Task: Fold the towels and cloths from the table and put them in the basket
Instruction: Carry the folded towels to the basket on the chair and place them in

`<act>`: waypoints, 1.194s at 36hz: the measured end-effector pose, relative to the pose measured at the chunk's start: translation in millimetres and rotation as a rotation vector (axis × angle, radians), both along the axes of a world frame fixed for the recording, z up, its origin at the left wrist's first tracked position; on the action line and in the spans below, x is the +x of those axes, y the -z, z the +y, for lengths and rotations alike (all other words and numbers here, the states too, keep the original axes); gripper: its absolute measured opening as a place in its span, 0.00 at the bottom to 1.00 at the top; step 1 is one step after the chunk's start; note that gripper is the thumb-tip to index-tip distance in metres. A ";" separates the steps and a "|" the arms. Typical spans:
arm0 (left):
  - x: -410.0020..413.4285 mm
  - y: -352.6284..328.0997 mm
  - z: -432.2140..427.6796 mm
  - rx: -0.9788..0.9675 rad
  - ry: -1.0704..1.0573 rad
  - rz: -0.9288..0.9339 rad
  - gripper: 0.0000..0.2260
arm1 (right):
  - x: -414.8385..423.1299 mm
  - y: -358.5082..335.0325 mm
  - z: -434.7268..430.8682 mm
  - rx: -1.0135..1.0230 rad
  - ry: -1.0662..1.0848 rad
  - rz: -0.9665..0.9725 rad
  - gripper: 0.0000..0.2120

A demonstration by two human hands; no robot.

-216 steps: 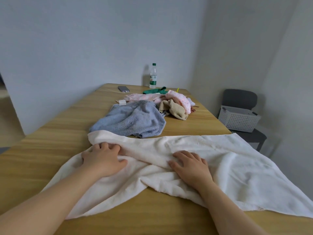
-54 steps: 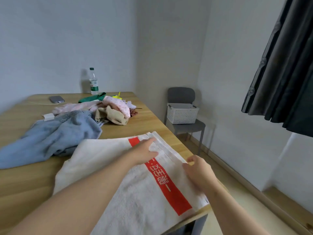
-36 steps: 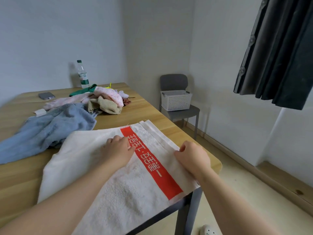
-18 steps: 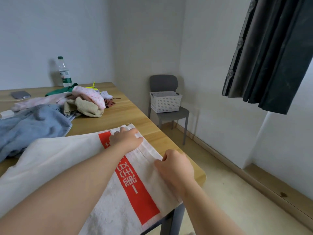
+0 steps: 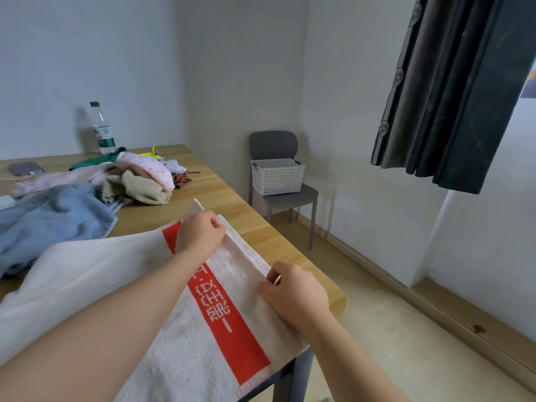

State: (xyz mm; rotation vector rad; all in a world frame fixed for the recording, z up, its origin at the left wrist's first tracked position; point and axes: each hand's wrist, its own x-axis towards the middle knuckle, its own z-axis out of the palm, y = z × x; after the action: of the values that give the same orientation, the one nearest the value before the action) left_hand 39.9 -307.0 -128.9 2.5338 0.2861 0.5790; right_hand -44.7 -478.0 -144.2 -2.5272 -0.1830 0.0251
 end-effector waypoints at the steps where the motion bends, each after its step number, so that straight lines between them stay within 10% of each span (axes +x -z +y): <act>1: -1.9 -3.4 1.4 -0.009 0.000 -0.027 0.06 | -1.3 -0.7 -1.3 0.016 -0.010 0.000 0.04; 11: -1.5 -32.5 -4.1 -0.146 0.097 -0.219 0.08 | -2.8 -14.6 -9.5 0.304 0.071 -0.077 0.07; 19: -7.3 11.8 -7.2 -0.031 0.364 0.392 0.26 | 5.6 -3.6 -15.8 -0.087 0.141 -0.045 0.09; 38: -110.2 -2.0 56.3 0.294 0.278 0.571 0.25 | -19.1 -9.1 16.6 -0.460 0.047 -0.407 0.15; 43: -134.8 9.9 92.2 0.235 0.257 0.547 0.23 | -38.5 -7.0 55.1 -0.332 -0.257 -0.168 0.19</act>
State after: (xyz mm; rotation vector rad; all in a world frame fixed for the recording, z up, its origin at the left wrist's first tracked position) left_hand -94.9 -214.8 -138.8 2.8583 0.0792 -0.2003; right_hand -83.2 -422.9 -137.2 -2.8182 -0.6155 -0.0600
